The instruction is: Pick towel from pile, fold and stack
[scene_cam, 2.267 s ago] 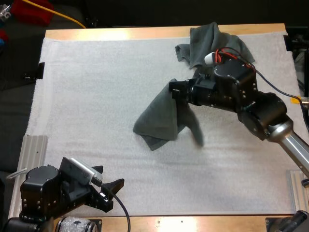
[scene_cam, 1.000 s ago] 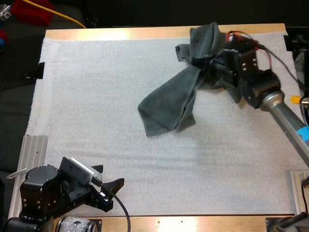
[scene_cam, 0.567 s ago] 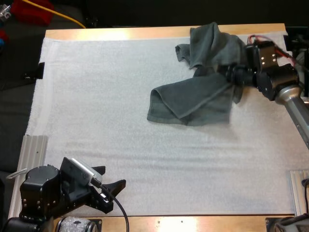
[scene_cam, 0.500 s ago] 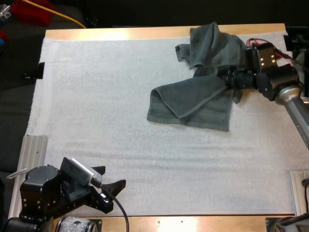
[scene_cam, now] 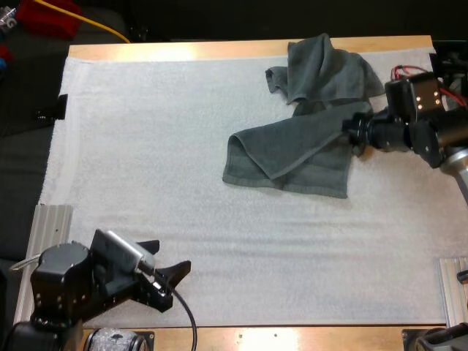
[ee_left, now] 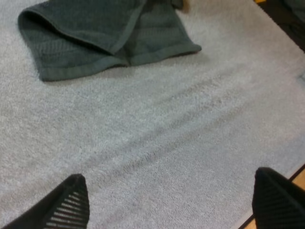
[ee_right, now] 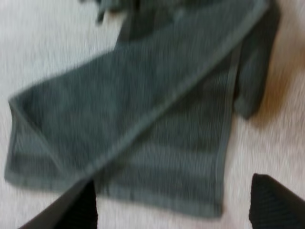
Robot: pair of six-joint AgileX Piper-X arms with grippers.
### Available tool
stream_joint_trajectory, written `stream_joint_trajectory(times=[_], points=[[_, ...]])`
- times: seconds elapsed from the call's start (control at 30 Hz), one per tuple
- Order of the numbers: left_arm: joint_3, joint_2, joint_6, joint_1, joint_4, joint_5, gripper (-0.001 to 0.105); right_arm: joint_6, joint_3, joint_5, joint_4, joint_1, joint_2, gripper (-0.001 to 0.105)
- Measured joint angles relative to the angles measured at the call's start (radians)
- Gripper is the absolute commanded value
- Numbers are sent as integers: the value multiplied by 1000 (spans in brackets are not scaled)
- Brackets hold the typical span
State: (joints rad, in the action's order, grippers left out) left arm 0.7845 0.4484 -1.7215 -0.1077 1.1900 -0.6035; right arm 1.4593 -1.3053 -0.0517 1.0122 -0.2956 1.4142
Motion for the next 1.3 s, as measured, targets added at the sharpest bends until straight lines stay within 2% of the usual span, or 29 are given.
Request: stream_joint_trajectory(times=[0.3, 0.6, 0.97, 1.13, 1.3], points=[[0, 89, -45, 0, -73, 3, 69, -30, 193, -33, -6, 0, -90, 64], [0, 165, -49, 0, -90, 2, 69, -114, 367, -76, -100, 0, -130, 64], [0, 210, -49, 0, -93, -4, 69, -326, 563, -116, -384, 0, -130, 64], [0, 210, -49, 0, -93, -16, 69, -438, 590, -116, -474, 0, -89, 64], [0, 210, -52, 0, -93, -16, 69, -508, 589, -137, -536, 0, -14, 64]])
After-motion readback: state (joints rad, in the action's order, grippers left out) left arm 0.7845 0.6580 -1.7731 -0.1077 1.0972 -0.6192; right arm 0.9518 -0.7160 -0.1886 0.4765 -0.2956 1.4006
